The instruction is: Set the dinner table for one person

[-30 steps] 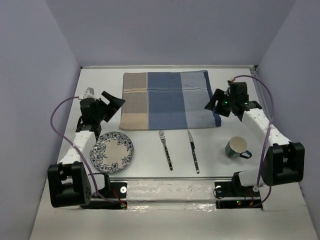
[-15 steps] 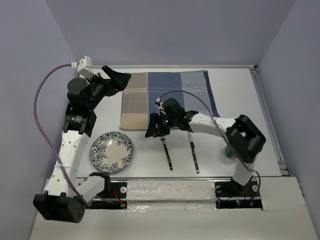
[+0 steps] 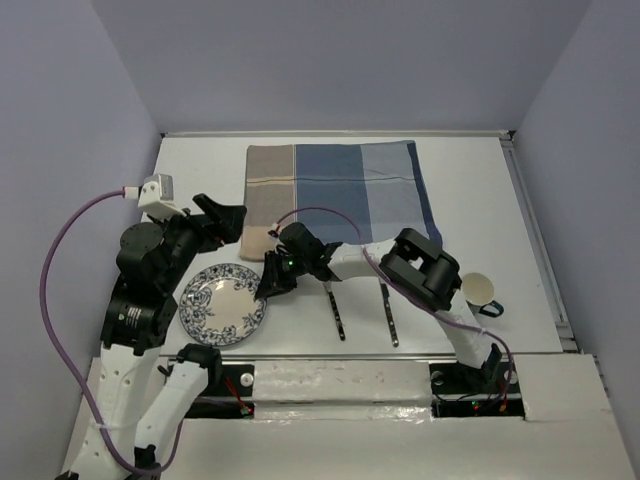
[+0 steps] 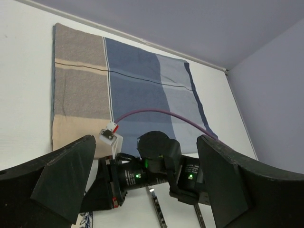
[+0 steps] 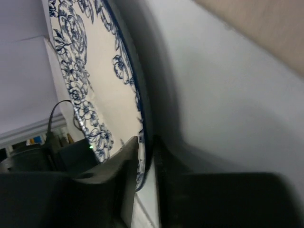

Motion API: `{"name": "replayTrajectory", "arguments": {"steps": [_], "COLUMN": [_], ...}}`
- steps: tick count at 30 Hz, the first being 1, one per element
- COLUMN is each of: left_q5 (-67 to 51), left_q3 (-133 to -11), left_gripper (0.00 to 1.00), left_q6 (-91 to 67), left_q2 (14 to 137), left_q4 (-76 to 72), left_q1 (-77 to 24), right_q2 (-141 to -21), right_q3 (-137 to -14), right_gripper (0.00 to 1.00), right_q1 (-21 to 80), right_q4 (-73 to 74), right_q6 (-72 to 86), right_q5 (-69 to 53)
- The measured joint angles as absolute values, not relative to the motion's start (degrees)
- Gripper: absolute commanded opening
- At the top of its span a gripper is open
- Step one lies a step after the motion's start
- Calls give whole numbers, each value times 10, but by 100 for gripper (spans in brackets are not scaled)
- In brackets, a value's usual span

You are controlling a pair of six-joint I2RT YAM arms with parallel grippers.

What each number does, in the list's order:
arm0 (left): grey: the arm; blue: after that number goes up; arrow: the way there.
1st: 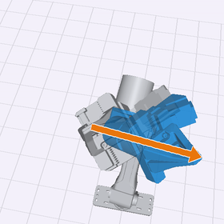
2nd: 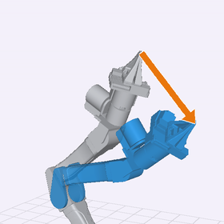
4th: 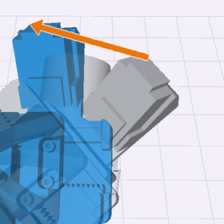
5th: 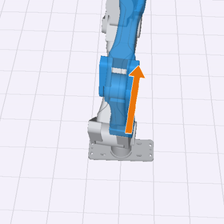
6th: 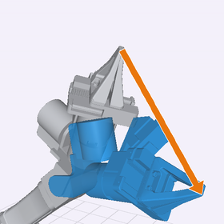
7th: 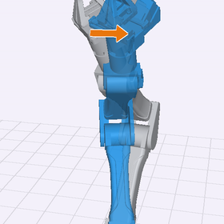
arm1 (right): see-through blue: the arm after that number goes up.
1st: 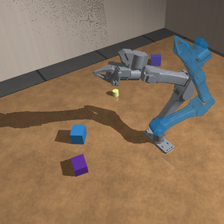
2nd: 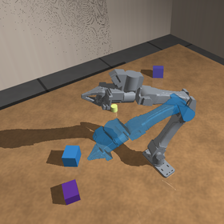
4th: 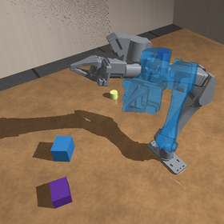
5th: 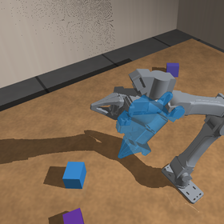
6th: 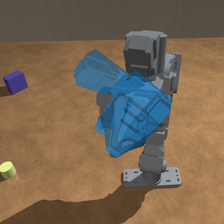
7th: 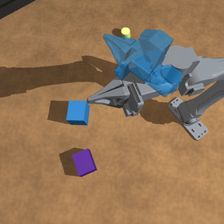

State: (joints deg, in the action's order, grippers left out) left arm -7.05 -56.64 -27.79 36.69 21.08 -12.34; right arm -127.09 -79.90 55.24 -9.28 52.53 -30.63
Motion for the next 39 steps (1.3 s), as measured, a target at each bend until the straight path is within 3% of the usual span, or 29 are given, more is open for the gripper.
{"name": "replayTrajectory", "arguments": {"steps": [1,7,13,17,22,29,39], "left_q5": [-66,-36,47,74,54,-1,-31], "left_q3": [-566,-583,-734,-784,-759,-678,-616], "left_gripper": [99,99,99,99,99,99,99], "left_q6": [-277,-266,-229,-212,-215,-233,-250], "left_q2": [361,360,409,418,438,514,538], "left_q4": [220,263,311,293,235,179,156], "left_q1": [-124,-128,-143,-151,-152,-157,-165], "right_q2": [-1279,-1287,-1185,-1080,-1024,-1085,-1211], "right_q3": [-806,-809,-747,-725,-747,-776,-827], "right_gripper": [1,0,0,0,0,0,0], "right_q1": [554,555,542,476,314,163,143], "right_q4": [-98,-107,-36,-13,-34,-19,13], "right_q6": [531,553,551,550,531,507,499], "right_q5": [-305,-304,-289,-317,-334,-319,-330]}}
